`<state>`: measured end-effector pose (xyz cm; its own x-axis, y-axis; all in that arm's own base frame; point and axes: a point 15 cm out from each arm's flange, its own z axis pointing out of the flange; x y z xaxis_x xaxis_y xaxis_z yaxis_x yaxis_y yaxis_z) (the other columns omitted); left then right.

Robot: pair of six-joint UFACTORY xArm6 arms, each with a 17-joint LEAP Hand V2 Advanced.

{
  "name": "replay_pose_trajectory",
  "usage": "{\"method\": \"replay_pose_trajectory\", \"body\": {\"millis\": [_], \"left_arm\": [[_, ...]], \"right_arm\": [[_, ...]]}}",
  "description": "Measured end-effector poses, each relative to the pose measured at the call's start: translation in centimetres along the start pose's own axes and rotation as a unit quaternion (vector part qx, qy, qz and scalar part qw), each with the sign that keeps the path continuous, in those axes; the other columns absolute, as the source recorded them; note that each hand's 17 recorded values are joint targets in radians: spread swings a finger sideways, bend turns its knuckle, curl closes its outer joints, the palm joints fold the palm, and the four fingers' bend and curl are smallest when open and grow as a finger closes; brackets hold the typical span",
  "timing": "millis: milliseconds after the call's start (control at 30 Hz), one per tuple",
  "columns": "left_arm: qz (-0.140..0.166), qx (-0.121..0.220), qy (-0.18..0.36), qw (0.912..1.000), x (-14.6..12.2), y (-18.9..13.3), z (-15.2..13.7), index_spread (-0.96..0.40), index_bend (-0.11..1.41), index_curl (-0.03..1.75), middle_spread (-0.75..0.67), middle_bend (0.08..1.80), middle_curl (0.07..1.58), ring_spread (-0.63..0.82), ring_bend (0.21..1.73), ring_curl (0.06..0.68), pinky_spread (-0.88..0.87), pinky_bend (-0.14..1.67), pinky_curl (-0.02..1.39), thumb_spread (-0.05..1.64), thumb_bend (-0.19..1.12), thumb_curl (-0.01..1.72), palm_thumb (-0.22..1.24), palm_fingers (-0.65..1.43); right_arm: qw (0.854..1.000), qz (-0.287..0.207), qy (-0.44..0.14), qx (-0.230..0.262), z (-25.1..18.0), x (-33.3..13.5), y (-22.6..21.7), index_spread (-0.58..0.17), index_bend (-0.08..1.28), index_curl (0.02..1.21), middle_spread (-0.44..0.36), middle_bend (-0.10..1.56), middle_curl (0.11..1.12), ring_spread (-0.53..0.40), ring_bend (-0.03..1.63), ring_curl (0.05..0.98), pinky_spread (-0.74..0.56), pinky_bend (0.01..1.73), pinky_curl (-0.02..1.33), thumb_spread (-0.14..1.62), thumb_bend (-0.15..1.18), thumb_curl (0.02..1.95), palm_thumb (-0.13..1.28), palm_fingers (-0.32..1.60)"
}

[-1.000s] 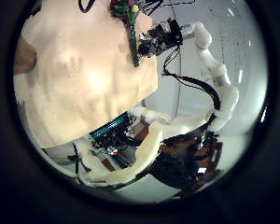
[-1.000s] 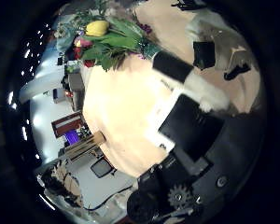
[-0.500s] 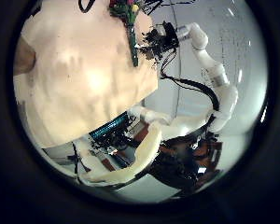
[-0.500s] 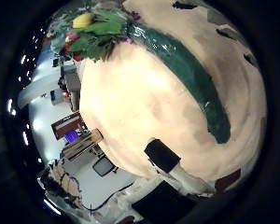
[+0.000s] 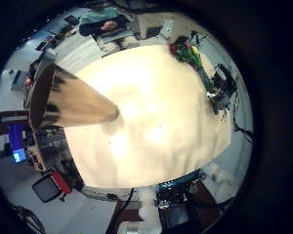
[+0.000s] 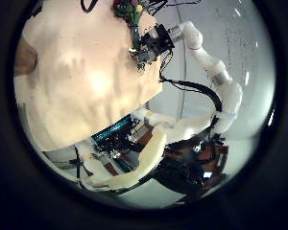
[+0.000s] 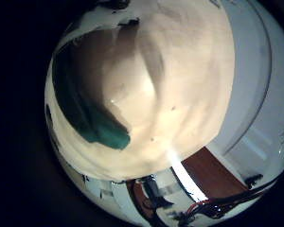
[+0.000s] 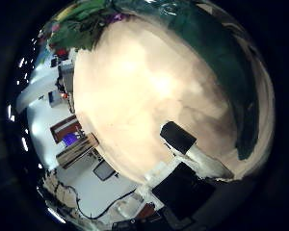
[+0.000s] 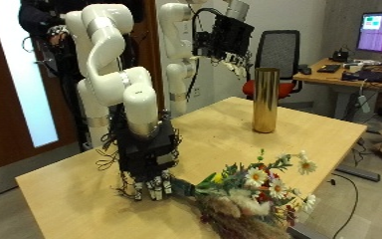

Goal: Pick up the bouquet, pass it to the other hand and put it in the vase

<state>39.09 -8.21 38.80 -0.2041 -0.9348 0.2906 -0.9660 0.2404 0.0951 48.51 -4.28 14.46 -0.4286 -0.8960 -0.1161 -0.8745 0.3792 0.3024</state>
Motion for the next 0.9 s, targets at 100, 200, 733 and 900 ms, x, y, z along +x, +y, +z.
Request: {"method": "replay_pose_trajectory", "body": {"millis": [100, 200, 733, 900], "left_arm": [[-0.001, 0.0, -0.001, 1.0, 0.0, 0.0, 0.0, 0.21, 0.16, 0.29, 0.36, 0.28, 0.33, 0.52, 0.43, 0.23, 0.51, 0.19, 0.29, 1.0, -0.02, 0.28, 0.25, 0.02], [-0.002, -0.002, 0.0, 1.0, 0.0, 0.1, 0.1, 0.21, 0.16, 0.29, 0.36, 0.28, 0.33, 0.52, 0.43, 0.229, 0.51, 0.19, 0.29, 1.0, -0.03, 0.28, 0.25, 0.02], [-0.004, -0.005, 0.0, 1.0, -0.1, 0.5, 0.0, 0.22, 0.17, 0.3, 0.36, 0.28, 0.33, 0.52, 0.42, 0.229, 0.51, 0.19, 0.29, 1.0, -0.03, 0.29, 0.25, 0.03], [-0.003, -0.004, 0.0, 1.0, -0.1, 0.5, -0.1, 0.22, 0.17, 0.3, 0.36, 0.28, 0.33, 0.52, 0.42, 0.228, 0.51, 0.19, 0.29, 1.0, -0.03, 0.29, 0.25, 0.03]], "right_arm": [[1.0, 0.0, 0.001, -0.003, 0.1, 0.1, 0.1, -0.022, 0.17, 0.35, 0.176, 0.55, 0.35, 0.075, 0.89, 0.233, 0.14, 0.82, 0.1, 1.02, -0.03, 0.39, 0.59, 0.27], [1.0, 0.0, 0.001, -0.005, 0.1, 0.2, 0.2, -0.034, 0.2, 0.36, 0.163, 0.56, 0.36, 0.064, 0.86, 0.214, 0.13, 0.78, 0.08, 1.02, -0.02, 0.4, 0.62, 0.32], [0.999, -0.026, 0.037, -0.028, 0.1, 0.1, 1.9, -0.332, 0.39, 0.52, -0.194, 0.78, 0.47, -0.29, 0.95, 0.247, -0.41, 0.87, 0.04, 0.88, -0.02, 0.48, 0.84, 1.08], [0.997, -0.037, 0.047, -0.041, 0.3, -0.5, 2.8, -0.391, 0.46, 0.6, -0.239, 0.87, 0.53, -0.333, 1.0, 0.313, -0.57, 1.01, 0.12, 0.81, -0.03, 0.5, 0.86, 1.23]]}}
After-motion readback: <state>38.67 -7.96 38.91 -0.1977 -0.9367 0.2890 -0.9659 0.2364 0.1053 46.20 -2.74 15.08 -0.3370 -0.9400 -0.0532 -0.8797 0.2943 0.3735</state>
